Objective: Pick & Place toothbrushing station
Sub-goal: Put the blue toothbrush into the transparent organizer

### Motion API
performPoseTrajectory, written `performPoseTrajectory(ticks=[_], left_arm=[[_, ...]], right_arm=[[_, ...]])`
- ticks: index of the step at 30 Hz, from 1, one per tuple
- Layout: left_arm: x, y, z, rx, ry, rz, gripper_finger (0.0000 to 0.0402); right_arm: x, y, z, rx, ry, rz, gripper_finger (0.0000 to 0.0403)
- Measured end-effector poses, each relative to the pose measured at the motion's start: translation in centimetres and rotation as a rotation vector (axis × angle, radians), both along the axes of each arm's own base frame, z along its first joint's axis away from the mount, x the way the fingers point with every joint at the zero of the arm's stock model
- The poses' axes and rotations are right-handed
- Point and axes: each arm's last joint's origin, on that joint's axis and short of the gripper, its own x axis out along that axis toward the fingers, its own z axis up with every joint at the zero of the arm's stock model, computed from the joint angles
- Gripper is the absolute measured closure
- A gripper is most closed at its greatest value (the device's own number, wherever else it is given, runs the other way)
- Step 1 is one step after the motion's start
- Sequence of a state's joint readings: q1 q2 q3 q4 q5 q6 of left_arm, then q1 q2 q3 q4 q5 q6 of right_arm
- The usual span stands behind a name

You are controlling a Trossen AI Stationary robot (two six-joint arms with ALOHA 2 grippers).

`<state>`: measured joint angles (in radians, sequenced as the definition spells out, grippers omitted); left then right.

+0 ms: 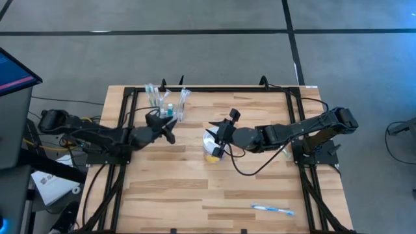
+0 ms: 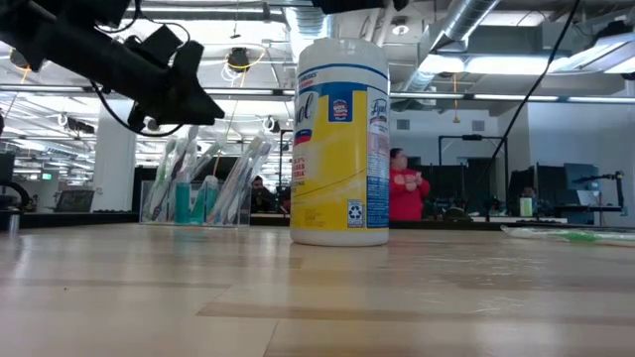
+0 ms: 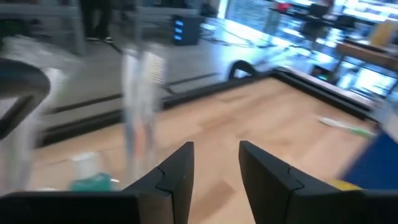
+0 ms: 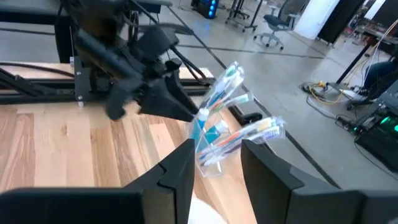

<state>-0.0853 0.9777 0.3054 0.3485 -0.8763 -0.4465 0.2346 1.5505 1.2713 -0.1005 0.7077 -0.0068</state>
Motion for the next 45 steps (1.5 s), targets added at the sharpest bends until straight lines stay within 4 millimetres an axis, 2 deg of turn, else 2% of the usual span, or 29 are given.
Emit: performPoseTrajectory(ticks=[6, 13, 26, 37, 45], left_arm=[[0.2, -1.5, 0.0, -0.029, -0.003, -0.153, 0.0282], [0.1, -2.9, 0.0, -0.058, -0.028, -0.237, 0.028], [0.1, -4.0, 0.2, -0.078, -0.041, -0.346, 0.0279], [0.2, -4.2, 0.3, -0.093, -0.057, -0.387, 0.0279], [0.3, -4.2, 0.3, -0.098, -0.062, -0.401, 0.0279]], right_arm=[[-0.9, 0.0, 0.3, 0.029, 0.017, -0.014, 0.0282], [-3.8, 0.2, 1.5, 0.092, 0.062, -0.046, 0.0282], [-8.8, 1.2, 0.7, 0.211, 0.268, -0.121, 0.0282], [-11.1, 3.3, -0.5, 0.318, 0.407, -0.115, 0.0282], [-12.4, 5.5, -0.8, 0.401, 0.487, -0.011, 0.0282]])
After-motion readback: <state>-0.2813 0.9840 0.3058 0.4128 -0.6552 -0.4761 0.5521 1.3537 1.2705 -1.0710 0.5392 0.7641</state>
